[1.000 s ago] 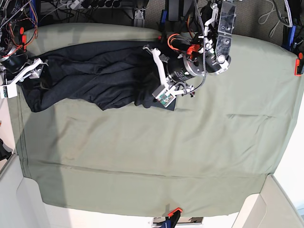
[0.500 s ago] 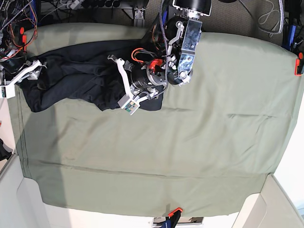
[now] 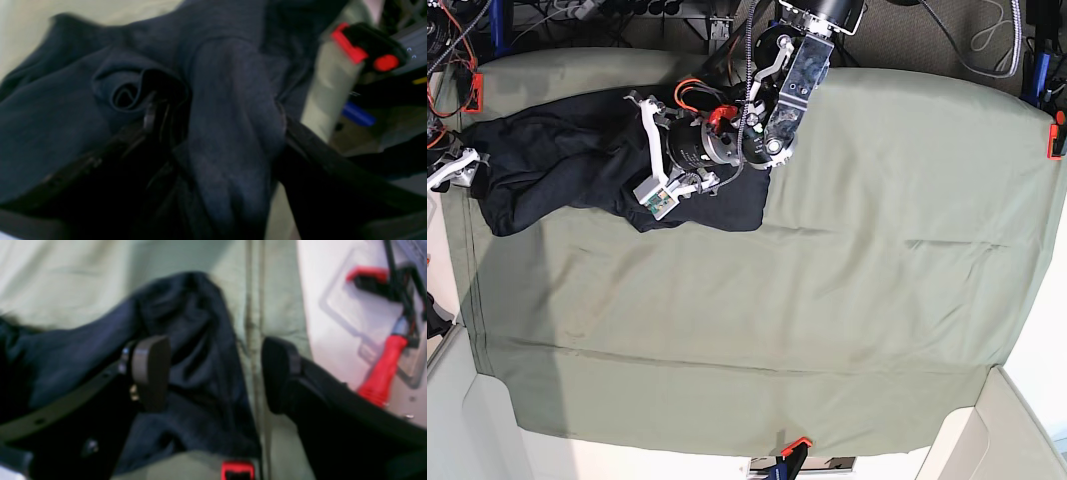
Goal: Fold the T-shirt properly
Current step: 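Fold the shirt's end over toward the right gripper with the left gripper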
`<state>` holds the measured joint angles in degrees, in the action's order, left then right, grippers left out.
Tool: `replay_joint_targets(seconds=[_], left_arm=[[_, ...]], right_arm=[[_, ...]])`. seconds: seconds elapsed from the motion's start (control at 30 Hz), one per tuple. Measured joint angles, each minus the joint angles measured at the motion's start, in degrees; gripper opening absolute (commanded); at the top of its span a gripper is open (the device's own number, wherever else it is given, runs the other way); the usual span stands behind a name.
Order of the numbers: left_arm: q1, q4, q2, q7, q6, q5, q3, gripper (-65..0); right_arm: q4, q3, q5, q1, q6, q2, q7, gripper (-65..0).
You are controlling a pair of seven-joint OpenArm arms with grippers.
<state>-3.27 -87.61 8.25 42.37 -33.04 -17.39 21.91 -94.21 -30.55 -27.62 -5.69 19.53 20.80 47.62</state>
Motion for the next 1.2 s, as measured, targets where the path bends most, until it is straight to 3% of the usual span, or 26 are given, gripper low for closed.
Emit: replay_joint_targets(seconds=[0.23,0.37,0.47,0.63,0.77,0.9,1.2], left_arm=[[2.99,-0.02,0.02,0.0,-0.37,-7.58,0.7,-27.6],[3.32,-0.02,0.0,0.22,-1.92,-7.69,0.68,-27.6],[3.28,-0.02,0.02,0.76,-4.66,-10.86,0.79,-27.6],[3.3,-0.02,0.0,1.77,-4.74,-11.02,0.9,-27.6],[3.28,-0.02,0.0,3.98,-5.62,-11.32,0.87,-27.6],[3.28,-1.49,0.02,8.63,-6.05,-18.03,0.9,-27.6],[3.28,-1.79,0.0,8.96,-6.03,-19.56,0.9,-27.6]], right_arm=[[12.31,0.26,-0.85,8.59,3.87,0.31,-0.24,-22.6],[14.84,2.45,-1.07,9.01,4.5,0.33,1.9,-22.6],[14.8,4.87,-0.9,8.55,4.5,0.33,2.36,-22.6],[14.67,6.08,-1.51,8.07,4.7,0.35,1.77,-22.6],[12.13,6.19,-1.29,7.48,4.7,0.33,4.37,-22.6],[4.79,6.25,-1.05,5.49,4.7,0.31,5.46,-22.6],[3.08,6.29,0.9,4.94,4.87,0.33,5.92,-22.6]])
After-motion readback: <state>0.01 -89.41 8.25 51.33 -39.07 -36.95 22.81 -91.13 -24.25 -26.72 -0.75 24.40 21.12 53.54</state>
